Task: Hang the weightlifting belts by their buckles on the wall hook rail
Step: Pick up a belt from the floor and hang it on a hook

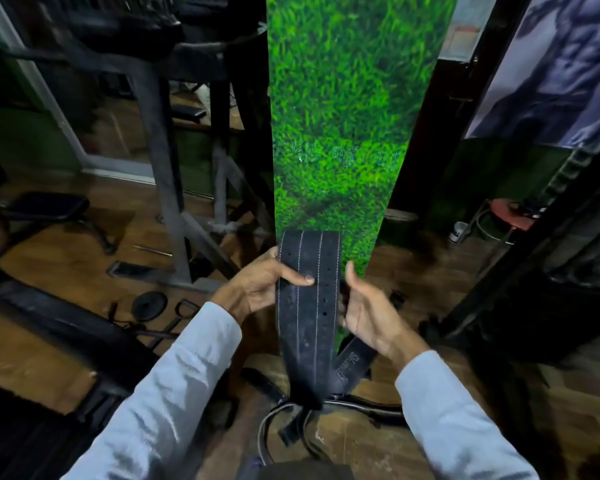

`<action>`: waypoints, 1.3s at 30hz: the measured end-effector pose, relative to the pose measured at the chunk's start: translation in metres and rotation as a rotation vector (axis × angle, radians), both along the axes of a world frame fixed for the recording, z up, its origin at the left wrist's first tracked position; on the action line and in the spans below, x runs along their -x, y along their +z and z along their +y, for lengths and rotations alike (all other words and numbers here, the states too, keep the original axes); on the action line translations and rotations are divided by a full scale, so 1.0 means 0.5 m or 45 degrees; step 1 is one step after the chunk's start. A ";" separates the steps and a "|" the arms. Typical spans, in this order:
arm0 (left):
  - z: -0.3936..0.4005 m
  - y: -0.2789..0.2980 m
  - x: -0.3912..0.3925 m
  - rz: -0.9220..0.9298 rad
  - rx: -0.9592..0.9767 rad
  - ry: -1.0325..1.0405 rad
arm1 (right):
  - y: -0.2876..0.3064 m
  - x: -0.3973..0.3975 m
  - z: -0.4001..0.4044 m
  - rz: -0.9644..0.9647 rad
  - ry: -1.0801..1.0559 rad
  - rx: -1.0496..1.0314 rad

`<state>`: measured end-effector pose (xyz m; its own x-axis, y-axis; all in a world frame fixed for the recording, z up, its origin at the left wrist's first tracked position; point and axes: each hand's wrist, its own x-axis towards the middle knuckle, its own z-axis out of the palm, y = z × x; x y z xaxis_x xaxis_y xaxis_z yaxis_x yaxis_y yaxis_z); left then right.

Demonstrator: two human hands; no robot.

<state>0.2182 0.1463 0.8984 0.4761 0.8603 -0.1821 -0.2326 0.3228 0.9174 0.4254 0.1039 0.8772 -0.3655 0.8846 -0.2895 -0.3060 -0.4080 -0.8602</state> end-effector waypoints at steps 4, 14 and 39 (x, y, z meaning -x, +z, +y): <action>-0.036 -0.009 -0.026 0.268 -0.114 -0.102 | 0.062 -0.009 0.056 0.137 -0.172 -0.028; 0.008 -0.016 0.011 -0.474 0.347 0.054 | 0.027 -0.004 0.054 -0.232 0.118 -0.382; 0.003 0.037 -0.007 -0.107 0.061 0.224 | 0.000 -0.005 0.077 -0.454 -0.024 -0.406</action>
